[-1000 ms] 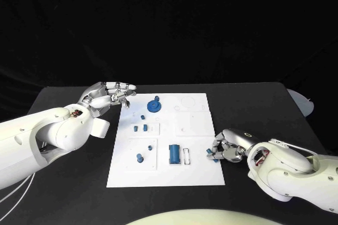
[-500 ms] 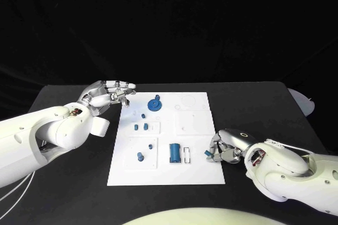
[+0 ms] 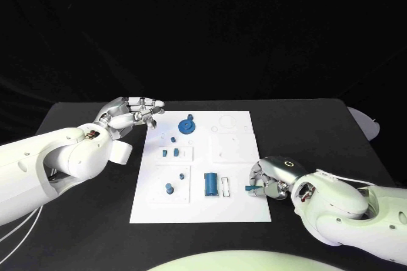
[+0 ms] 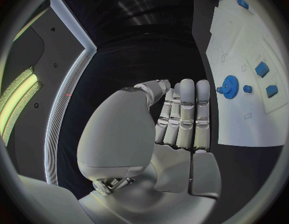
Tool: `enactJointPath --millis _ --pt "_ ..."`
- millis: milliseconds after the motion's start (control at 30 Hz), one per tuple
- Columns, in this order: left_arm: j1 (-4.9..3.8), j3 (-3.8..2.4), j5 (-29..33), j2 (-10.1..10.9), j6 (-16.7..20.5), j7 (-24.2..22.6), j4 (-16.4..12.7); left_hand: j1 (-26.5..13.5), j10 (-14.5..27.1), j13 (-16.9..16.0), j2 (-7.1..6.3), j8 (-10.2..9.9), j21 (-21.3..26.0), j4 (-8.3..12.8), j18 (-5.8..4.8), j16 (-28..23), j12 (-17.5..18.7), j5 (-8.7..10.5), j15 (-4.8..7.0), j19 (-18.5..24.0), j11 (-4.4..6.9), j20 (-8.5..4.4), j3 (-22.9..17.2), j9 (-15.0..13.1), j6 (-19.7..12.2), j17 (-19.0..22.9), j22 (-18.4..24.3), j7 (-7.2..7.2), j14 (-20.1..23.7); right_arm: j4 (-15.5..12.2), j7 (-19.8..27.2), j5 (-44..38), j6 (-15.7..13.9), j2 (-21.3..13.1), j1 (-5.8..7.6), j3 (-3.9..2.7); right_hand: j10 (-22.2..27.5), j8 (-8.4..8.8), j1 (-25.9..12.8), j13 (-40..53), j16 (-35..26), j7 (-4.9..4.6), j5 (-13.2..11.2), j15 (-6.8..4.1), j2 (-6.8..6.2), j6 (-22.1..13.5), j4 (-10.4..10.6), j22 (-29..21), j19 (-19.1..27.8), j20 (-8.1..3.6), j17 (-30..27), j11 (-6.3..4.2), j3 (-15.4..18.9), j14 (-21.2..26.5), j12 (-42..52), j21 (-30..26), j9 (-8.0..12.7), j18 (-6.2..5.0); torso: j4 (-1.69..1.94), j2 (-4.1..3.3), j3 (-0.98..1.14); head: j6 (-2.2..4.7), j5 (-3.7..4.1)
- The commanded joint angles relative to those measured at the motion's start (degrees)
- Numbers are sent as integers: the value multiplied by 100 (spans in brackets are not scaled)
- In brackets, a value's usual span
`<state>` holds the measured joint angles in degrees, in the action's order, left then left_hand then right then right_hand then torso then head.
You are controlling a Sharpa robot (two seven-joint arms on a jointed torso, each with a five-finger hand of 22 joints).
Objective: Assemble the parts on the task board
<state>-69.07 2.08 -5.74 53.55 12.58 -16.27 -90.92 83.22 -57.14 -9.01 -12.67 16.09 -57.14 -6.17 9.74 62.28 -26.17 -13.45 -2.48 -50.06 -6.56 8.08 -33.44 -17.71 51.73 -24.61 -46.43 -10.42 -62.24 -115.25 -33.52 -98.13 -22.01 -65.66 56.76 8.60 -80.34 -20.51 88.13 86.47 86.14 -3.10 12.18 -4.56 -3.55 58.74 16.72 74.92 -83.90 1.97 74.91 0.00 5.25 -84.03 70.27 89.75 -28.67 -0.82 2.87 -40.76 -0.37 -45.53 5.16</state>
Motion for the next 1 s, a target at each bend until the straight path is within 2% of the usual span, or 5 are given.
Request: enactJointPath --millis 33,167,200,300,1000 --pt "-4 -3 26 -5 -66 -28 -17 -34 58 -5 24 -21 31 -3 86 -20 -21 -37 20 -9 1 -24 -19 -8 15 7 7 -9 -23 18 -204 57 199 5 -54 55 -175 -5 773 -945 41 -47 61 4 847 -8 18 1508 -610 -34 584 -94 -439 -420 24 25 -34 82 -2 -3 2 8 -9" --pt "-4 -3 26 -6 -64 -28 -17 -34 58 -5 24 -21 31 -3 86 -20 -21 -37 20 -9 1 -24 -19 -8 15 7 7 -9 -23 -36 -198 196 86 0 -8 51 -190 -2 437 -923 42 -56 79 22 465 0 -4 1508 -610 -17 598 -88 -1407 -422 17 25 -78 82 0 -5 3 11 -13" --pt "-4 -3 26 -6 -63 -28 -17 -34 58 -5 24 -21 31 -3 86 -20 -21 -37 20 -9 1 -24 -19 -8 15 7 7 -9 -23 -51 -195 242 57 -1 10 50 -210 -34 34 -902 38 -67 74 20 53 10 -24 1508 -610 -6 596 -83 -2384 -422 19 25 -144 82 -1 -5 3 13 -16" --pt "-4 -3 26 -6 -61 -28 -18 -34 58 -5 24 -21 31 -3 86 -20 -21 -37 20 -9 1 -24 -19 -8 15 7 7 -9 -23 -91 -182 385 -26 0 60 48 -248 -143 -515 -870 38 -56 60 43 -406 7 -139 1508 -610 -15 607 -92 -3564 -425 33 25 -297 82 0 -5 2 10 -20" --pt "-5 -3 26 -23 -70 -16 -24 -33 71 -7 26 -22 33 13 85 -22 -43 -35 21 -18 0 -27 -30 -14 15 16 6 -11 -26 -64 -23 1755 -704 470 250 36 -275 -272 -1207 -840 27 -59 40 22 -633 -49 -481 1508 -610 -3 593 -73 -4246 -423 32 25 -496 82 1 -3 -3 4 -24"
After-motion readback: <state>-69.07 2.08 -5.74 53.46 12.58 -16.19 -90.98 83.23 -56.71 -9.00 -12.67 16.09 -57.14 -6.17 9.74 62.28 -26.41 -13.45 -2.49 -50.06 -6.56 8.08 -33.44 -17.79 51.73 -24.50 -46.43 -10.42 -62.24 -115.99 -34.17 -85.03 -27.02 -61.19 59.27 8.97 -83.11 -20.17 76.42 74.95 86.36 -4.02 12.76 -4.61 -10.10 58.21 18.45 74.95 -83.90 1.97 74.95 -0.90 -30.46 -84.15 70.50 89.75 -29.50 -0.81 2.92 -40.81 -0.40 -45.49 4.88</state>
